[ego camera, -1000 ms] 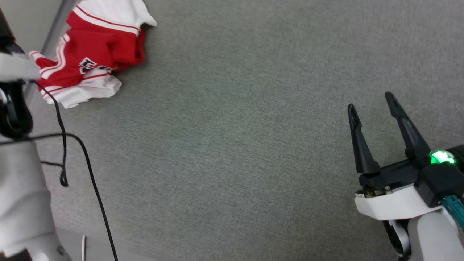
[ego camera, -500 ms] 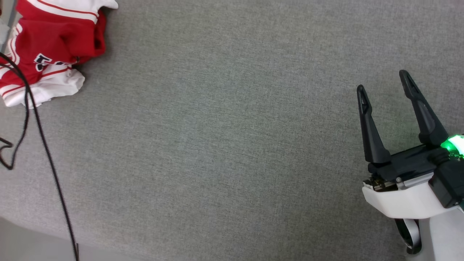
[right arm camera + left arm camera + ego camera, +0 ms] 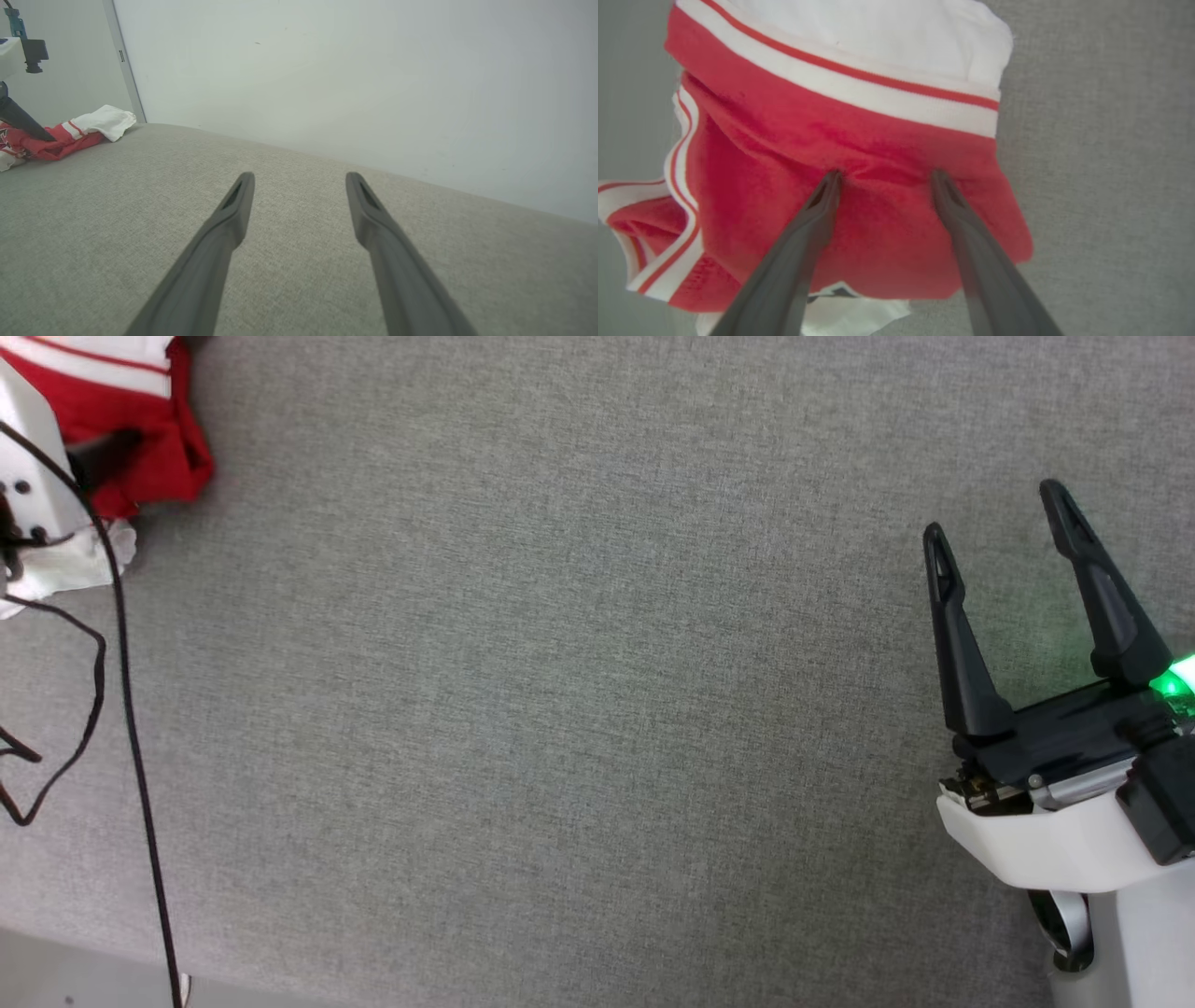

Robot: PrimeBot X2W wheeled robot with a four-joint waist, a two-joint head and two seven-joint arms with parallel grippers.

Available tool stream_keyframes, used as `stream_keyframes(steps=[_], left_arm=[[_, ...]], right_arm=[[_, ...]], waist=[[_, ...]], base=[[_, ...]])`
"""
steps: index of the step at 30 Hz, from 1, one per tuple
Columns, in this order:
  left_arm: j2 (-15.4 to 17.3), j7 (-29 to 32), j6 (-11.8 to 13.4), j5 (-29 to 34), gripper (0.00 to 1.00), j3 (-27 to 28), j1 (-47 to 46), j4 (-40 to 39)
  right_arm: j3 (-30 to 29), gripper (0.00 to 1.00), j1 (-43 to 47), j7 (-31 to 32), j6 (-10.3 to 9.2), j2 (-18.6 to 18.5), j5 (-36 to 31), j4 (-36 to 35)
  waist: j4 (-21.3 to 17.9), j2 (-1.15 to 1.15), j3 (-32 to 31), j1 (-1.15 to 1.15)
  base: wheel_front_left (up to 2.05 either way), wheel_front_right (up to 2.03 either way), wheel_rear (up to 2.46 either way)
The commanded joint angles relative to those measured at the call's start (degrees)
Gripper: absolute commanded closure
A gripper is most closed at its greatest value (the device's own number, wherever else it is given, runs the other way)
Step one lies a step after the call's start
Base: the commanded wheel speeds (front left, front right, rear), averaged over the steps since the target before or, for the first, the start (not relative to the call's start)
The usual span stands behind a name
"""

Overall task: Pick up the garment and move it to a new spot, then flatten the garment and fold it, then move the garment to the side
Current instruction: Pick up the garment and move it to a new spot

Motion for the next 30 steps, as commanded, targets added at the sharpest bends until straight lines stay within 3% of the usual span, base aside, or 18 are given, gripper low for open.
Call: stream_keyframes(steps=[1, 9, 10, 11, 12, 18, 22, 30], left_arm=[[0.2, 1.1, 0.0, -0.5, 0.0, -1.8, 0.2, 0.4], [-1.6, 1.8, -0.1, -2.1, 0.0, -8.8, 0.6, 3.4], [-1.7, 1.8, -0.1, -1.8, 0.05, -10.1, 0.9, 3.6], [-1.7, 1.3, -0.1, -1.8, 0.67, -11.0, 1.1, 3.6], [-1.6, 0.3, -0.1, -2.0, 1.0, -11.6, 1.0, 3.8], [1.2, -5.6, 0.0, -1.0, 1.0, -13.7, -1.8, 3.8], [3.1, -13.1, 0.0, 0.4, 1.0, -16.7, -4.7, 1.9], [4.1, -21.0, 0.0, 2.8, 1.0, -23.8, -7.8, -2.7]], right_arm=[[0.2, 0.0, -1.2, -0.1, -0.04, -0.4, -0.3, -0.5], [1.7, 0.0, -2.7, -0.1, -0.05, -0.3, -0.4, -1.1], [1.8, 0.0, -2.9, -0.1, -0.04, -0.2, -0.2, -1.0], [1.8, 0.0, -2.8, -0.1, -0.05, 0.0, -0.1, -1.0], [1.6, 0.0, -2.6, -0.1, -0.05, 0.0, 0.0, -0.9], [1.5, 0.0, -2.0, -0.1, -0.04, 0.5, 0.6, -0.1], [1.9, 0.0, -1.3, -0.1, -0.04, 1.2, 1.2, 0.7], [1.9, 0.0, 0.1, -0.1, -0.04, 2.6, 1.9, 2.0]], waist=[[-0.3, 0.0, 0.9, 0.0], [-1.1, 0.0, 2.2, 0.0], [-1.3, 0.0, 2.0, 0.0], [-1.4, 0.0, 1.8, 0.0], [-1.4, 0.0, 1.4, 0.0], [-1.2, 0.0, -1.9, 0.0], [-0.6, 0.0, -5.8, 0.0], [-0.7, 0.0, -10.7, 0.0]], base=[[0.0, 0.0, 0.0], [0.0, 0.0, 0.0], [0.0, 0.0, 0.0], [0.0, 0.0, 0.0], [0.0, 0.0, 0.0], [0.0, 0.0, 0.0], [0.0, 0.0, 0.0], [0.0, 0.0, 0.0]])
